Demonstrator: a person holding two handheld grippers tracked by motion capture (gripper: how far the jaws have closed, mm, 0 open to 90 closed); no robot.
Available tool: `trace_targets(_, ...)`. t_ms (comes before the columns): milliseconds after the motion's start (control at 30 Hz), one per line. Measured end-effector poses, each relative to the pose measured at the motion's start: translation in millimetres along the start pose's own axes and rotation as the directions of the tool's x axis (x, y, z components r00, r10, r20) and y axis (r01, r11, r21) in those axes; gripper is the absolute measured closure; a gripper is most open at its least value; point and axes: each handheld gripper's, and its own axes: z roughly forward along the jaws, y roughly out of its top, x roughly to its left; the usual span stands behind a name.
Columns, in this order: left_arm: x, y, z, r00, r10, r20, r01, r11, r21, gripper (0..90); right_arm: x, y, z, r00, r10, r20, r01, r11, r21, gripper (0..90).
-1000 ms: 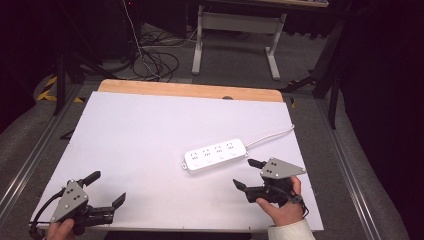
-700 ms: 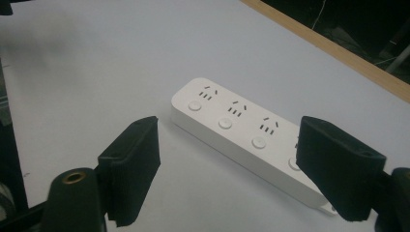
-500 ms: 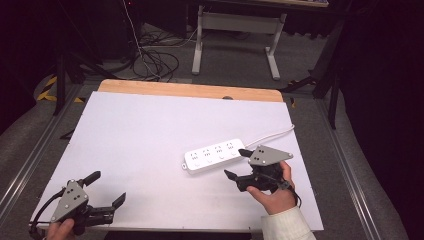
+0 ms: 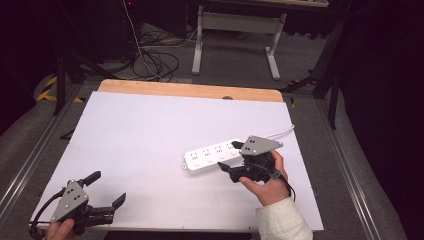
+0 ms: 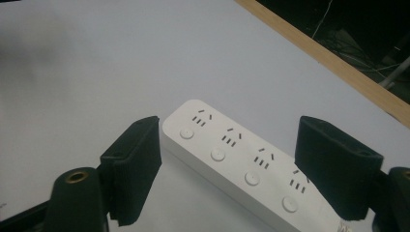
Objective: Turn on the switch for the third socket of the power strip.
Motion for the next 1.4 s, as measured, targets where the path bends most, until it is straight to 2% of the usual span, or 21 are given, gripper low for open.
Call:
trace_targets(233,0.0,0.0,0.0,1.0000,0.000,0.002,0.000,1.0000,0.000,1.6,-5.5,9.5,12.5,0.9999,-0.012,0.006,0.012,1.000,0.011,24.5)
trace_targets(567,-0.1,0.0,0.0,1.0000,0.000,0.006,0.000,1.0000,0.005,1.6,-16.8,13.3,28.8,0.9999,-0.008,0.011,0.007,0.999,0.053,24.5)
trace_targets(767,0.6,0.1,0.1,1.0000,0.006,0.004,-0.006,1.0000,0.005,1.6,-20.5,15.0,34.5,0.9999,-0.001,0.013,0.000,0.998,0.058,24.7)
trace_targets(833,0.2,0.0,0.4,1.0000,0.000,0.006,0.000,1.0000,0.005,1.6,-22.8,14.1,39.2,0.9994,0.005,0.034,-0.008,0.996,0.087,25.3)
trace_targets(1000,0.2,0.0,0.4,1.0000,0.000,0.006,0.000,1.0000,0.005,1.6,-25.4,13.6,44.3,0.9993,0.012,0.037,-0.016,0.994,0.110,26.2)
trace_targets(1067,0.2,-0.1,0.6,1.0000,0.000,0.005,0.000,1.0000,0.004,1.6,-27.4,14.1,45.5,0.9984,0.029,0.049,-0.034,0.992,0.121,29.7)
trace_targets(1167,0.1,-0.1,0.6,1.0000,0.000,0.005,0.000,1.0000,0.004,1.6,-28.7,14.3,45.6,0.9985,0.033,0.043,-0.038,0.992,0.118,33.3)
trace_targets(1300,0.0,-0.2,0.7,1.0000,-0.002,0.006,0.002,1.0000,0.004,1.6,-28.8,15.0,47.5,0.9986,0.019,0.048,-0.026,0.991,0.133,38.6)
trace_targets(1333,0.1,-0.1,0.8,1.0000,-0.001,0.008,0.001,1.0000,0.006,1.6,-28.2,15.7,48.8,0.9991,0.010,0.041,-0.015,0.990,0.138,44.6)
trace_targets(1400,-0.1,-0.2,0.9,1.0000,-0.003,0.006,0.003,1.0000,0.006,1.6,-28.0,16.4,50.9,0.9994,0.008,0.033,-0.013,0.989,0.147,45.2)
